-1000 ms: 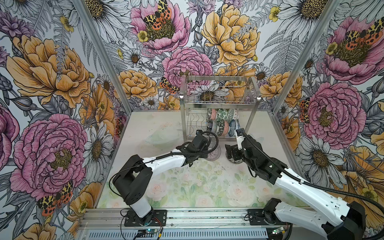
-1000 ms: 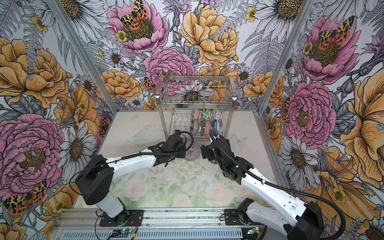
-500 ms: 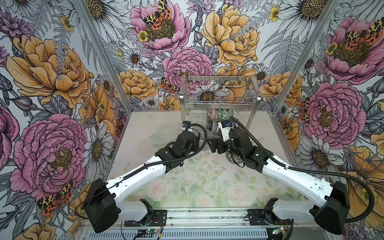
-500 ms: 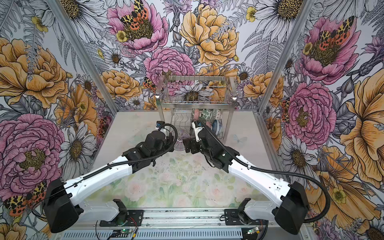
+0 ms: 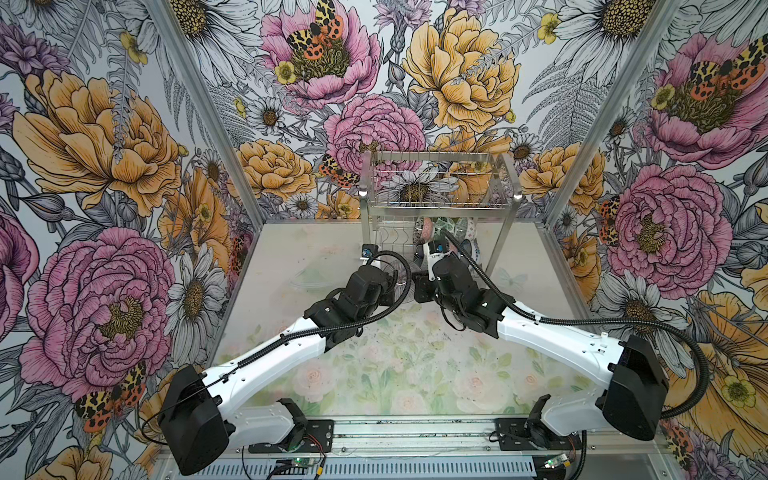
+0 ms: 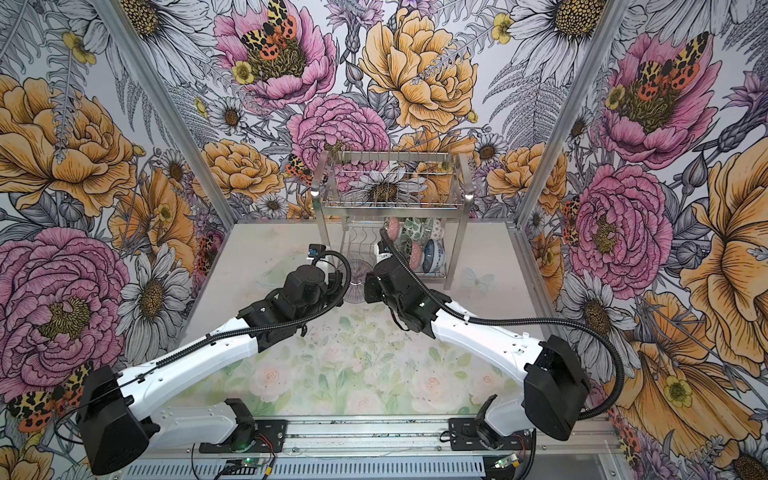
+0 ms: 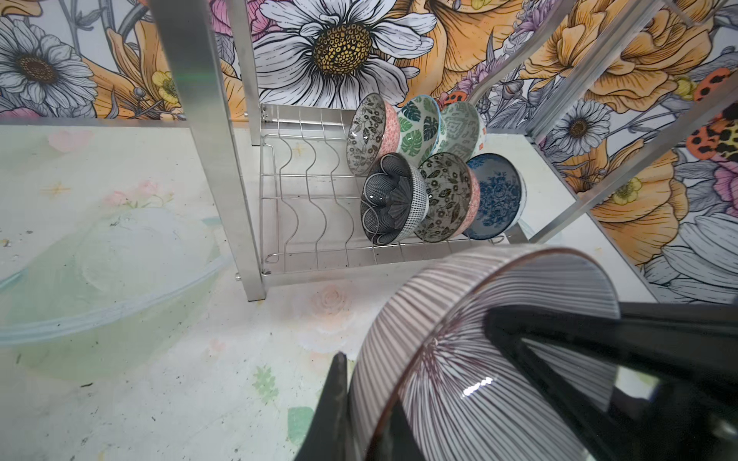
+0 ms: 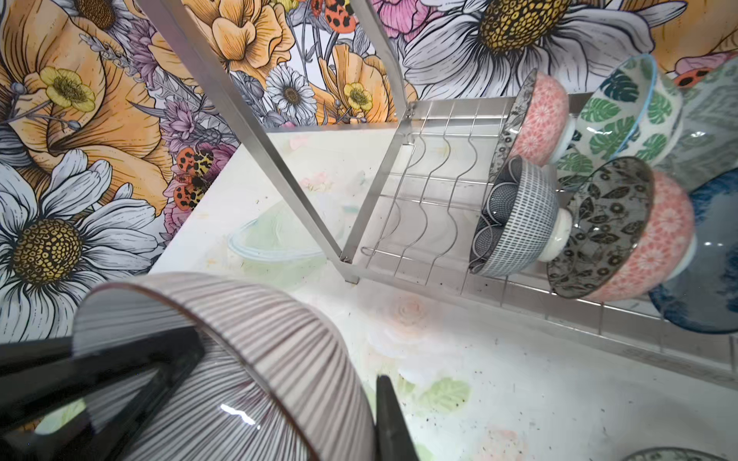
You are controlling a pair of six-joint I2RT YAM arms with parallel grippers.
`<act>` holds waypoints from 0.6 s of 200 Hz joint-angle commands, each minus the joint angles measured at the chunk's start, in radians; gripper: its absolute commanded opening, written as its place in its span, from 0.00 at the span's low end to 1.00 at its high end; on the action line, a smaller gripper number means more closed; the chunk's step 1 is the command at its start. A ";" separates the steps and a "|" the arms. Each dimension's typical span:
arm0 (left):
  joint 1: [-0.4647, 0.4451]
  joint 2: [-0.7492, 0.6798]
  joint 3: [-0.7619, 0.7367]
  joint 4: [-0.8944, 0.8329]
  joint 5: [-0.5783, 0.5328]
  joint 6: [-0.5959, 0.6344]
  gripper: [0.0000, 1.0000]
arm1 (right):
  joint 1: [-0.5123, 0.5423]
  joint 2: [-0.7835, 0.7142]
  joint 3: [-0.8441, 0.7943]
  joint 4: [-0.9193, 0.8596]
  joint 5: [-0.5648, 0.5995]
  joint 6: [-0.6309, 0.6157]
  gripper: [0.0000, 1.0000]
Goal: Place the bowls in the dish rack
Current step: 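Carry the purple-striped bowl toward the rack with the right gripper while the left withdraws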
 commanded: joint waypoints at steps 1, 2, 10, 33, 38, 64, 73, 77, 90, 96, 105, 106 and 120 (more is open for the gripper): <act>0.030 -0.060 -0.015 0.022 -0.006 -0.017 0.18 | 0.009 -0.027 0.039 0.071 0.036 0.005 0.00; 0.032 -0.062 -0.015 0.021 -0.007 -0.017 0.21 | 0.009 -0.027 0.040 0.069 0.040 0.004 0.00; 0.037 -0.080 -0.022 0.007 -0.013 -0.010 0.49 | 0.008 -0.026 0.044 0.057 0.068 -0.014 0.00; 0.071 -0.150 -0.036 -0.061 -0.031 0.014 0.99 | 0.010 0.001 0.076 0.006 0.195 -0.086 0.00; 0.084 -0.173 -0.038 -0.079 -0.033 0.021 0.99 | 0.009 0.014 0.084 -0.004 0.228 -0.105 0.00; 0.173 -0.257 -0.065 -0.162 -0.005 0.049 0.99 | 0.020 0.102 0.137 -0.021 0.435 -0.214 0.00; 0.209 -0.277 -0.077 -0.186 0.010 0.054 0.99 | 0.025 0.146 0.162 -0.020 0.506 -0.253 0.00; 0.226 -0.286 -0.084 -0.191 0.018 0.055 0.99 | 0.025 0.166 0.177 -0.019 0.531 -0.269 0.00; 0.266 -0.313 -0.108 -0.203 0.042 0.057 0.99 | 0.027 0.231 0.219 -0.006 0.595 -0.325 0.00; 0.281 -0.323 -0.121 -0.206 0.052 0.057 0.99 | 0.029 0.257 0.231 0.015 0.616 -0.351 0.00; 0.298 -0.337 -0.138 -0.205 0.063 0.054 0.99 | 0.027 0.290 0.249 0.048 0.639 -0.391 0.00; 0.300 -0.339 -0.139 -0.204 0.064 0.053 0.99 | 0.027 0.295 0.251 0.052 0.642 -0.395 0.00; 0.315 -0.353 -0.160 -0.204 0.074 0.051 0.99 | 0.026 0.344 0.281 0.104 0.670 -0.451 0.00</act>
